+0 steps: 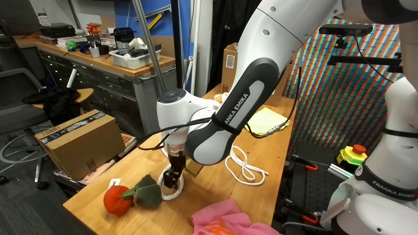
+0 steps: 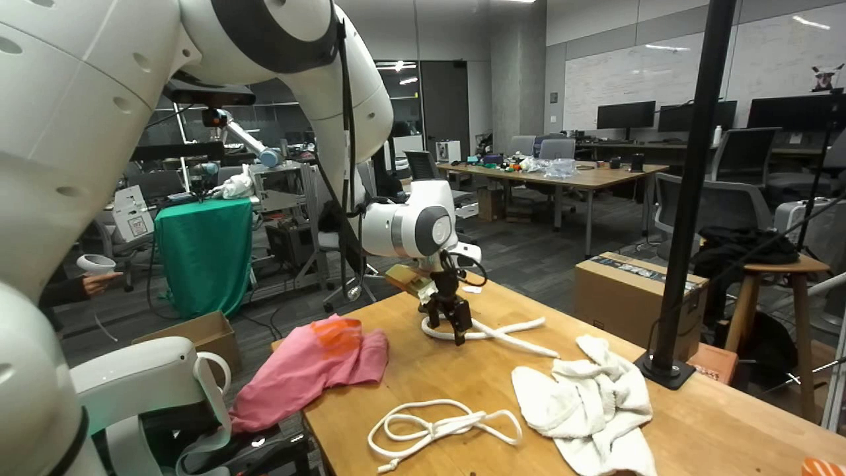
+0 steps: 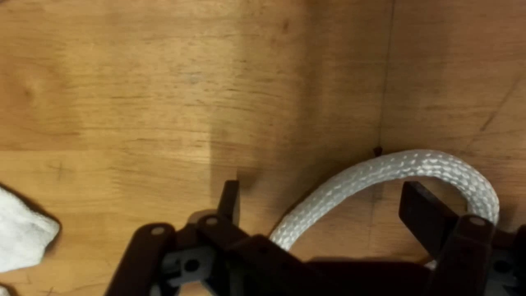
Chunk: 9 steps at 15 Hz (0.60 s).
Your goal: Separate the objects on the table.
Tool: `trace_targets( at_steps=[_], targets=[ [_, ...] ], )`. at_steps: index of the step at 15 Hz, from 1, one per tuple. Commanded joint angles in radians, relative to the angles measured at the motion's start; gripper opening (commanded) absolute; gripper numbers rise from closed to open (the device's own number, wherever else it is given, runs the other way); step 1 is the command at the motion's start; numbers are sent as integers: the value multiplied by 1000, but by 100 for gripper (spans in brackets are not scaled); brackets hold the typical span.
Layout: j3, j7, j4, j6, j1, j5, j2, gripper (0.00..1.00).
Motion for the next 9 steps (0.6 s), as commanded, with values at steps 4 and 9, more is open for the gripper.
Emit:
trace_targets(
  at_steps=[4, 9],
  targets=[
    [-29, 5, 6, -8, -6, 52, 7, 100],
    [-18, -12, -32, -58, -37, 102, -13, 100]
  ],
)
